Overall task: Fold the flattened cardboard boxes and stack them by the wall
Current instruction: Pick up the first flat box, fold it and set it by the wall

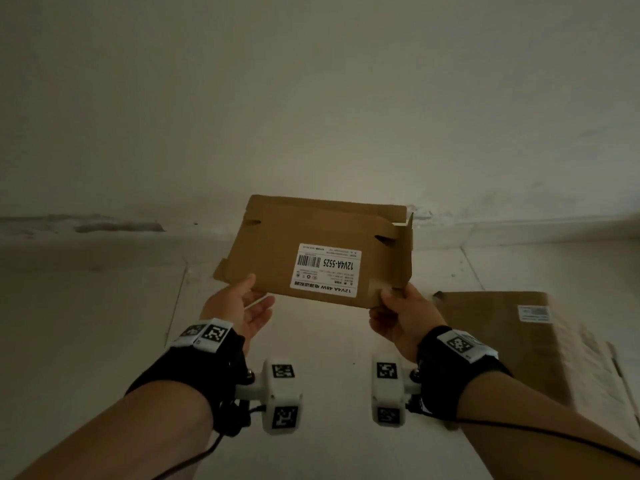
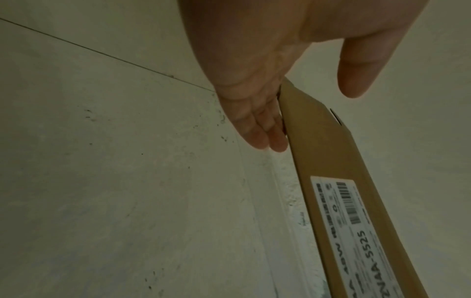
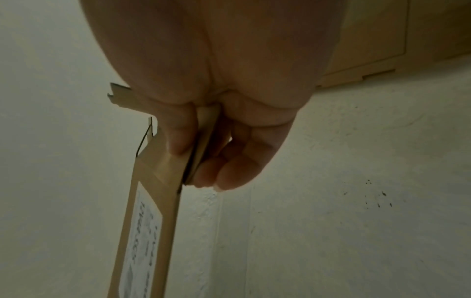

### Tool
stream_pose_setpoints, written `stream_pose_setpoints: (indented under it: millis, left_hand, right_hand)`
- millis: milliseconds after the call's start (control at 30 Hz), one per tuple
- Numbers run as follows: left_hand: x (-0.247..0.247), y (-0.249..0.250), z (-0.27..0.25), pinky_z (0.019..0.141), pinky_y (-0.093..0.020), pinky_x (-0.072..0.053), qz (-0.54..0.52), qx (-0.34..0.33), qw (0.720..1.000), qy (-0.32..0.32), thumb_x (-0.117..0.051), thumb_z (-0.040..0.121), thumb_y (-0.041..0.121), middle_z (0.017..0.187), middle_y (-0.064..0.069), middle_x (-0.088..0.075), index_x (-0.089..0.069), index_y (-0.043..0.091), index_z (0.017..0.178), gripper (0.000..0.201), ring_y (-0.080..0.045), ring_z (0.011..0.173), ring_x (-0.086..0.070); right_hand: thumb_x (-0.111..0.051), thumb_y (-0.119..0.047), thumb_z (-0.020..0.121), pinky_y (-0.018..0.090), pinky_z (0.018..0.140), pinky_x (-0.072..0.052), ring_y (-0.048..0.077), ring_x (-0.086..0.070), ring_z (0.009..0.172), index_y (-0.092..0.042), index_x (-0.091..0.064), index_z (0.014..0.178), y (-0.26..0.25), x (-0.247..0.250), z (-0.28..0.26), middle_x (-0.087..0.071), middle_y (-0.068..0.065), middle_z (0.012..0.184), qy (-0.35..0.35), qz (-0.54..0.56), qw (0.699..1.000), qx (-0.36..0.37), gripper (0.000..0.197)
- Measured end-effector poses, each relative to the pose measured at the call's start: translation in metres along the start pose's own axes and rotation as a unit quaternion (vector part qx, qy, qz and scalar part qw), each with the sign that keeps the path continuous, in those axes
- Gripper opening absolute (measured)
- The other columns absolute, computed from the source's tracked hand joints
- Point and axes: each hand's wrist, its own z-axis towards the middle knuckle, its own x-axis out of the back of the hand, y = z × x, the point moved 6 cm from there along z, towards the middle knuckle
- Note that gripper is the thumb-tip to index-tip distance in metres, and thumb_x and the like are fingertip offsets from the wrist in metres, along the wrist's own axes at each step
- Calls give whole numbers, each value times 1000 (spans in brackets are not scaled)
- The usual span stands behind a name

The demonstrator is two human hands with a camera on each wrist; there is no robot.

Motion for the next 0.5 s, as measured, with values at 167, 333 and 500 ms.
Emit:
stream_pose_setpoints:
  millis: [167,333,500]
  left_hand:
    - [8,-24,51,74,-33,-50,26,28,999,19,-57,88,22,103,-15,-62,-55,13,85,10,-24,86,-62]
    - [6,-43,82,88,-36,-44,49,49,997,28,-56,89,21,116,-14,-55,-51,12,116,29,-26,103,-56]
    - [0,-61,95,83,-36,-46,55,50,997,21,-54,90,19,116,-11,-54,-47,9,131,43,-25,95,-57]
  right_hand:
    - [-41,-9,97,35,61,-51,20,-51,63,-17,-54,110,37,-6,64,-54,9,74,12,3,999,-46,20]
    - [-40,-6,97,35,62,-50,21,-50,62,-17,-56,101,65,-1,107,-54,11,74,22,8,997,-76,20]
    - [-41,-4,96,36,58,-49,24,-49,61,-15,-53,112,91,13,139,-53,13,79,51,-36,993,-103,22]
